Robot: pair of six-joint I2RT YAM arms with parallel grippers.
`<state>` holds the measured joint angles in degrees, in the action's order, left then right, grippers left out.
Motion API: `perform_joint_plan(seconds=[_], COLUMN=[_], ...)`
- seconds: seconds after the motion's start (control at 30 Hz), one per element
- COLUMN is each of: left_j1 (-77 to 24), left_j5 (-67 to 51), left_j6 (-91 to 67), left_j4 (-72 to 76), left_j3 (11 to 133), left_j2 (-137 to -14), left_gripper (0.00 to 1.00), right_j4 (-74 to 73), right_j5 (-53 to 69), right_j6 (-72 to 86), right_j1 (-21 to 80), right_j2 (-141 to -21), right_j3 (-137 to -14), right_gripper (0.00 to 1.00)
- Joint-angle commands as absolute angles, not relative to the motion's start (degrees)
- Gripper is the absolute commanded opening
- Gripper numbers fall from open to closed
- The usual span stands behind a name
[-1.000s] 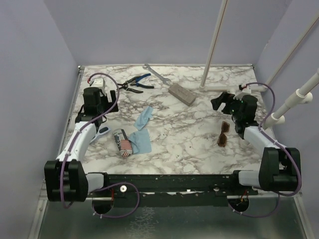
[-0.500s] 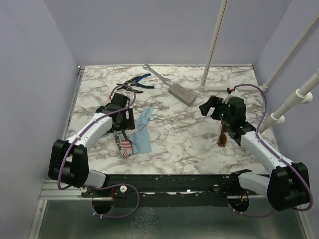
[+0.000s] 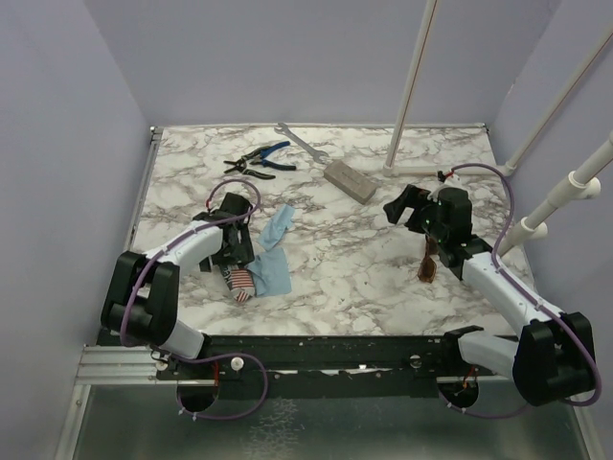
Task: Organize the sunglasses
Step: Pick up the sunglasses case from the center of the board.
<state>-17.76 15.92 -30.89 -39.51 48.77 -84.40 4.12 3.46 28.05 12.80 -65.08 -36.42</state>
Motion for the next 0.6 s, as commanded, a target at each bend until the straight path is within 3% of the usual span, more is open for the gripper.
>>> perform_joint_plan(seconds=[0.0,0.4,0.57], left_j1=[-18.0,-17.8,-17.9], left_j5=[18.4,15.1,11.0], left_j6=[-29.7,-28.7,-24.7], left_j4=[-35.2,-35.9,-39.0], left_j3=[47.4,49.3,56.8], left_j2=[-86.1,-85.3,-83.5], left_gripper=[0.88,0.0,0.0], right_j4=[2.4,2.7,1.9], right_j5=[2.9,4.3,9.5], right_j6=[27.6,28.1,23.8], right_j1=[13.3,13.3,13.4], right_j2=[-65.8,-66.7,-65.0], right_j3=[-37.0,-38.3,-40.9], right_gripper=[0.97,0.97,0.97])
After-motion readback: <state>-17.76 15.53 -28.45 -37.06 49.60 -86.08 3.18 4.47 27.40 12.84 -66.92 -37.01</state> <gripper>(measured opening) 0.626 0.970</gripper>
